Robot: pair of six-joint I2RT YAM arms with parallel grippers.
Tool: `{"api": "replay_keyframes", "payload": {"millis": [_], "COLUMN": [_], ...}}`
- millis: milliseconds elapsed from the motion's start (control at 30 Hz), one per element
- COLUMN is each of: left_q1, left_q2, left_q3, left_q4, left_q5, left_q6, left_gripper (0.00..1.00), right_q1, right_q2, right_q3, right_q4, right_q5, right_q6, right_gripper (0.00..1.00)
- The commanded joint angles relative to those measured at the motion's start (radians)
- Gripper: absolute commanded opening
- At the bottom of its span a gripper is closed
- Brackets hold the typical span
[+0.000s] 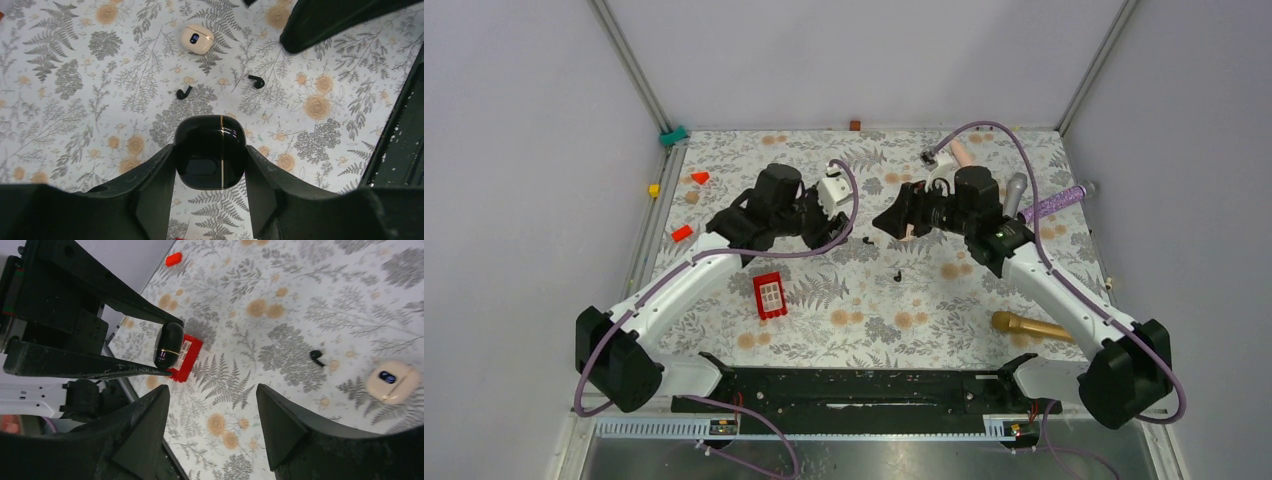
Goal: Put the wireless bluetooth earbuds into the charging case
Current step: Pass from the left arm to the right
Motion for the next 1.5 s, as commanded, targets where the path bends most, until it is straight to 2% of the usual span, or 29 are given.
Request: {"api": "replay_keyframes", "payload": {"millis": [0, 367, 933, 1033, 1133, 1167, 1300, 1433, 1467], "left_q1": [-0.019, -0.039, -0.083, -0.086, -0.087, -0.088, -0.088, -0.086, -0.087], "left_q2": [-0.024, 0.008, 0.025, 0.024, 0.026, 0.025, 0.017, -0.008, -0.017], "left_q3": [-0.02, -0.043, -0.049, -0.051, -0.049, -0.05, -0.048, -0.05, -0.046], "left_q4": [0.12, 0.149, 0.15, 0.149, 0.149, 0.149, 0.144, 0.119, 0.102], "left_q5": [0.064, 0.084, 0.074, 0.073, 0.072, 0.072, 0.09, 0.179, 0.21], "left_q6": [-0.1, -0.129, -0.101, -0.097, -0.097, -0.096, -0.093, -0.065, -0.05], "left_gripper": [0.17, 0.16, 0.15, 0.15, 0.17, 0.21, 0.49, 0.96, 0.98], "right_q1": [0.001, 0.018, 0.079, 0.086, 0.089, 0.089, 0.089, 0.089, 0.089], "right_q2": [0.046, 0.078, 0.138, 0.142, 0.139, 0.137, 0.118, 0.086, 0.076], "right_q3": [-0.046, -0.124, -0.105, -0.099, -0.095, -0.095, -0.09, -0.079, -0.077], "right_q4": [0.201, 0.345, 0.312, 0.303, 0.301, 0.301, 0.292, 0.264, 0.259], "right_q5": [-0.159, -0.185, -0.174, -0.174, -0.18, -0.181, -0.18, -0.183, -0.186], "right_q6": [0.168, 0.237, 0.194, 0.182, 0.176, 0.174, 0.157, 0.112, 0.094], "right_gripper": [0.7, 0.65, 0.59, 0.52, 0.4, 0.35, 0.21, 0.2, 0.2]}}
